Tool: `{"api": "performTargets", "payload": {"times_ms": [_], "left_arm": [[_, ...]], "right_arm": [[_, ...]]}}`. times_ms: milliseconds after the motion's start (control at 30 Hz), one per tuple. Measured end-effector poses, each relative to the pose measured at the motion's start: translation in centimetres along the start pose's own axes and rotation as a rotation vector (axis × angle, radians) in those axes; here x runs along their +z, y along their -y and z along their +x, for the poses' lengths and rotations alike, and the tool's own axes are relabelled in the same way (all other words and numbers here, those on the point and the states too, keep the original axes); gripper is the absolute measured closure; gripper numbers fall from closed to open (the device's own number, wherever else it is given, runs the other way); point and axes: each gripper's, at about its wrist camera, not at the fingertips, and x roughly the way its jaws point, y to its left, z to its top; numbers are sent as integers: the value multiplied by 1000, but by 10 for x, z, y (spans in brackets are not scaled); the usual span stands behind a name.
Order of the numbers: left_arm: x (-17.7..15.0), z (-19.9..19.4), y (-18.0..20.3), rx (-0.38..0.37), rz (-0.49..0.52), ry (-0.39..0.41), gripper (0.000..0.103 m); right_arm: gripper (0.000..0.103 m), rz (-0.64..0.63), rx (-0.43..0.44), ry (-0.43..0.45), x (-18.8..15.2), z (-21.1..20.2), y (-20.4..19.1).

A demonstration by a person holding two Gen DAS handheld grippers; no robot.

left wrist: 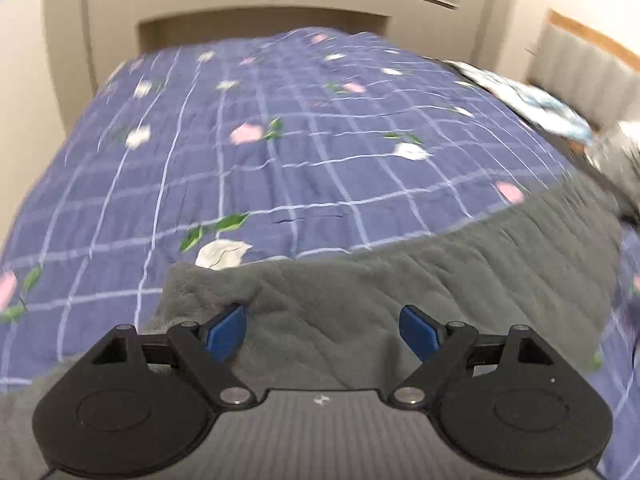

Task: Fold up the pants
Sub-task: 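Open both grippers and release the pants onto the bed, then grasp the pant leg end with the right gripper and lift it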

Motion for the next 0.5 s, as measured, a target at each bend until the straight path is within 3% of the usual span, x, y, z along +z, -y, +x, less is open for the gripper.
{"api": "performTargets", "payload": {"times_ms": [100,300,500], "left_arm": [[4,22,-12,11,-50,-9,17],[-1,35,0,79,15,45,13],[-1,17,1,59,-3,45,6]], "right_arm": [[1,-28,10,2,-6,-7,-4],[1,-20,20,-47,-14,3,3],[1,161,111,-86,-20,22,30]]}}
